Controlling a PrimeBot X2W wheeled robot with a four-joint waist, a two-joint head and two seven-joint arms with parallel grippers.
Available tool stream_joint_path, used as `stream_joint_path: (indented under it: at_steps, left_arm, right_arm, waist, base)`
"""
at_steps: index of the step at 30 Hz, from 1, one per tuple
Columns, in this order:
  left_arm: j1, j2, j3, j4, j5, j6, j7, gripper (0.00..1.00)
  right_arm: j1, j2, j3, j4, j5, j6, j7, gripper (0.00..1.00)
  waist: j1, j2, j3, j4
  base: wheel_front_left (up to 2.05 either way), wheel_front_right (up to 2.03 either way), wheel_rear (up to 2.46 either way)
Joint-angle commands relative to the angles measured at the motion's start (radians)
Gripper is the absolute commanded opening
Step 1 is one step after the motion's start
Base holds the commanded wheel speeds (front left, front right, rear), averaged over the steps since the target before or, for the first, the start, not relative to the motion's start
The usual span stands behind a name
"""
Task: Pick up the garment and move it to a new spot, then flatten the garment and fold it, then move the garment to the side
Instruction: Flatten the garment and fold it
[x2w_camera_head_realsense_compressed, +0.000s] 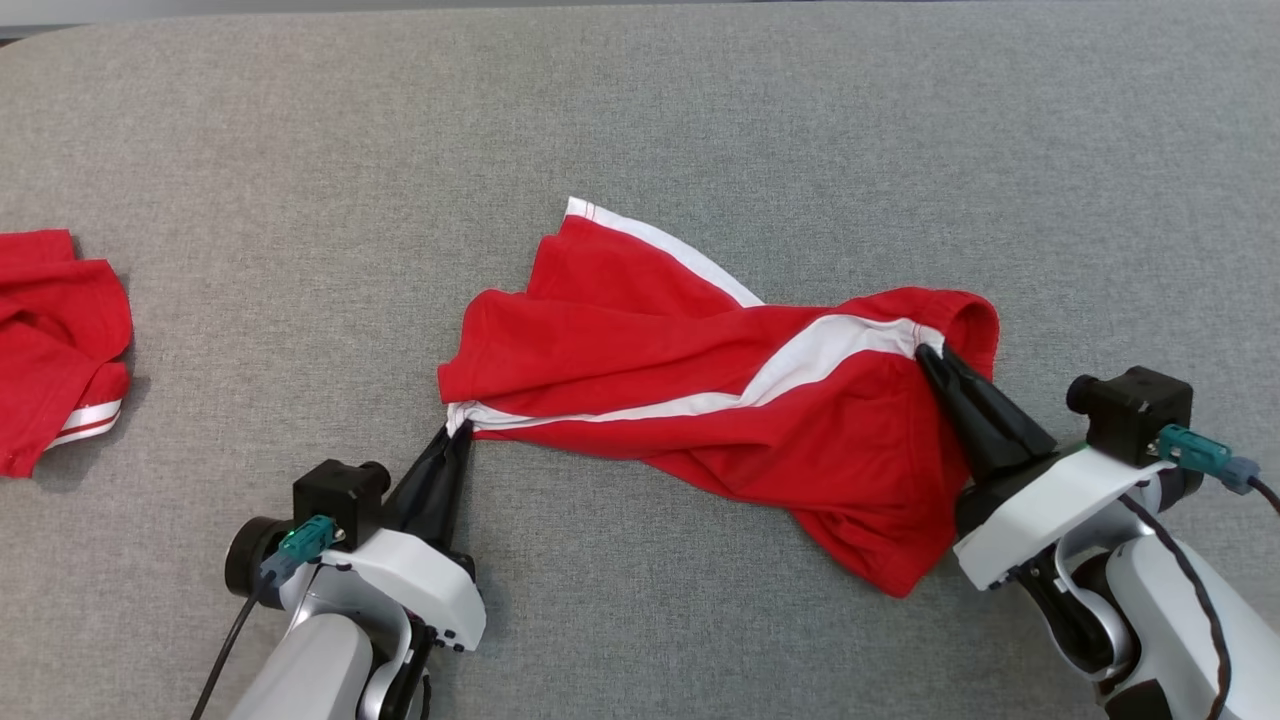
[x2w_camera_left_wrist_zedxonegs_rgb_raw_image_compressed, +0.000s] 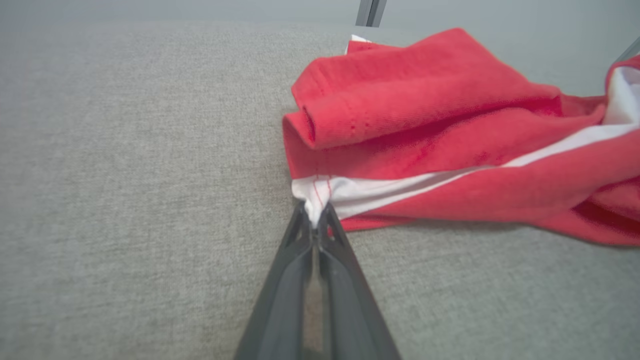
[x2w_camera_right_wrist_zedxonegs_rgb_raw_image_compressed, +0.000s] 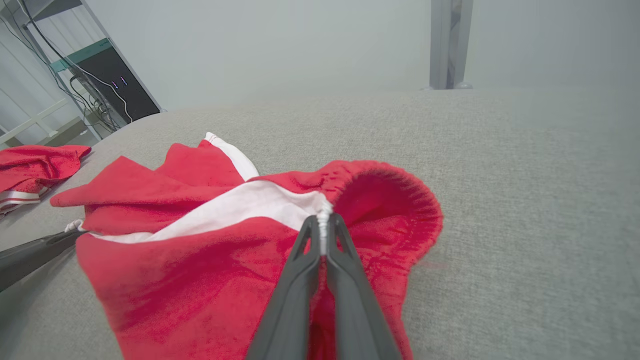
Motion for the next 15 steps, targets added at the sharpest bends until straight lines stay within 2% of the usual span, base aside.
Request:
stream_joint_path:
  at_steps: [1,7,15]
  left_arm:
    - [-0.009,0.008,0.004,0.003,-0.006,0.005,-0.004,0.0]
    - [-0.032,0.035,0.046,-0.082,0.01,0.029,-0.051,0.0]
    - [-0.086,0.099,0.094,-0.275,0.044,0.049,-0.063,0.0]
  right_arm:
    - [-0.015,-0.01,-0.002,0.002,0.004,0.001,-0.01,0.0]
    - [-0.032,-0.028,-0.03,-0.02,0.013,0.001,-0.055,0.0]
    - [-0.075,-0.081,-0.092,-0.112,0.011,0.0,-0.063,0.0]
  waist:
    - [-0.0001,0.0,0.0,0.0]
    - [-0.0001,0.0,-0.021,-0.009]
    - [-0.0001,0.0,-0.069,-0.028]
  base:
    - [0.0,0.0,0.0]
    - [0.0,0.0,0.0]
    - [0.0,0.0,0.0]
